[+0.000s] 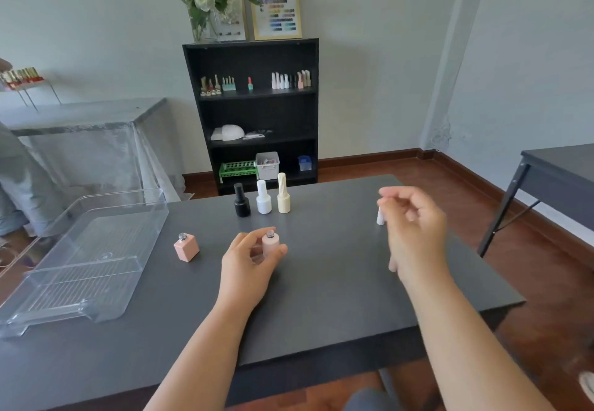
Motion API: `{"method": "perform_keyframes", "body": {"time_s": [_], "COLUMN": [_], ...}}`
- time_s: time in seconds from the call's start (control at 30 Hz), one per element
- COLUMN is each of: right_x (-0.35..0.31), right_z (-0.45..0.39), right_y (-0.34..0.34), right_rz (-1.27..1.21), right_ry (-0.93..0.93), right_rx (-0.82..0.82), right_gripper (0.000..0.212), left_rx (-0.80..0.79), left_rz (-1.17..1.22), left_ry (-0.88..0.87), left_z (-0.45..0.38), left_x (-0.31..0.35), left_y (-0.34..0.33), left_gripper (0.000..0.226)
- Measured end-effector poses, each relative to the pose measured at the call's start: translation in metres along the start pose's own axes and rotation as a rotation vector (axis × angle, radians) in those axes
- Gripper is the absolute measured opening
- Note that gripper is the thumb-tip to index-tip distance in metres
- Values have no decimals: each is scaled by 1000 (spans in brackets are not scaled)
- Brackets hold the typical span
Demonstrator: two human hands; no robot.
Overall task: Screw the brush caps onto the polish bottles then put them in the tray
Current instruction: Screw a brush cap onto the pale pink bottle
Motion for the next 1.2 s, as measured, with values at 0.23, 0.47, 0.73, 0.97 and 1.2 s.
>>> {"method": "perform_keyframes", "body": {"time_s": [0.23,0.47,0.73,0.97,1.2], "right_x": [73,129,130,79,-17], "right_z": [-65,-71,-81,-76,-34], "right_y": [48,14,-2,-3,-25], "right_rz": [224,458,481,244,11], "right_ry": [-308,-399,-327,-219,17], "right_rx": [-28,-443,-355,-368,-508], "right_gripper": [28,62,17,16,17], "left_rx": [-71,-32,-39,-10,17], "left_rz": [-38,-6,-46,-29,48], "left_ry": [-74,68,67,103,105], "left_z": [25,26,27,25,24], "left_x": [7,-2,0,-3,-2], "left_y": [-10,-7,-6,-2,0], "left_gripper": [34,35,32,25,18]}}
Point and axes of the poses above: each hand's wrist, its own z-axis away from the middle knuckle, its own y-axis out of the back of the hand, x = y × z, the point moved 5 cm from there along -z, towards the middle knuckle, and after that the axes turned 8 degrees about z, right-handed, at the moved point
